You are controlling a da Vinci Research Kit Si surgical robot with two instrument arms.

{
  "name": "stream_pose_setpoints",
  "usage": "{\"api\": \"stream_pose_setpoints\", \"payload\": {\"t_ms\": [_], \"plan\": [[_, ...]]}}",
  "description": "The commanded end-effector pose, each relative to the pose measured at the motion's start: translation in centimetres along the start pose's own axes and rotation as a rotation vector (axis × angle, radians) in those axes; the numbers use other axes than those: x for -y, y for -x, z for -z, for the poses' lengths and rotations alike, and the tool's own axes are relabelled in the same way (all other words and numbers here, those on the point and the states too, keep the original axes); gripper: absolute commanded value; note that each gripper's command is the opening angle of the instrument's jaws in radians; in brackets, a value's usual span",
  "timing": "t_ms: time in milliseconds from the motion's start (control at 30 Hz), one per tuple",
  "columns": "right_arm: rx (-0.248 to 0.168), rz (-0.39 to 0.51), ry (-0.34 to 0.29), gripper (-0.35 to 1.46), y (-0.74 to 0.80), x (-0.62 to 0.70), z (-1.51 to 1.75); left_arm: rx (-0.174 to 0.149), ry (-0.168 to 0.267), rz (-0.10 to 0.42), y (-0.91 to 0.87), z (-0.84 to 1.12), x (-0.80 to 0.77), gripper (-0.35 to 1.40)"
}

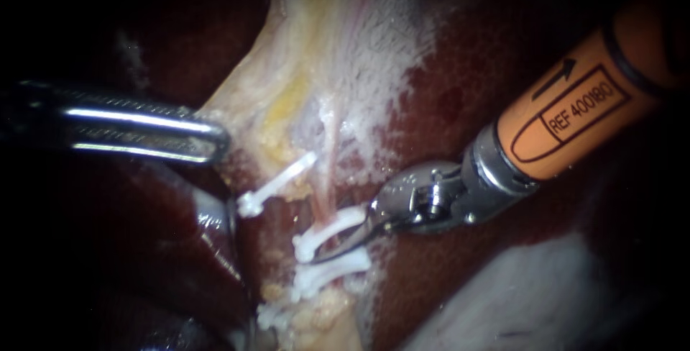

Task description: Go to the cutting position right tube

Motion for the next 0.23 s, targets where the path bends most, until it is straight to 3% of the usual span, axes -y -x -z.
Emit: {"api": "stream_pose_setpoints", "payload": {"t_ms": [33,233], "plan": [[0.001,0.001,0.001,0.17,0.0,0.0,0.0,0.0,0.0,0.0,0.0,0.0,0.0,-0.35],[0.002,0.002,0.0,0.17,0.01,0.0,-0.01,0.0,0.0,0.0,0.0,0.0,0.0,-0.35]]}}
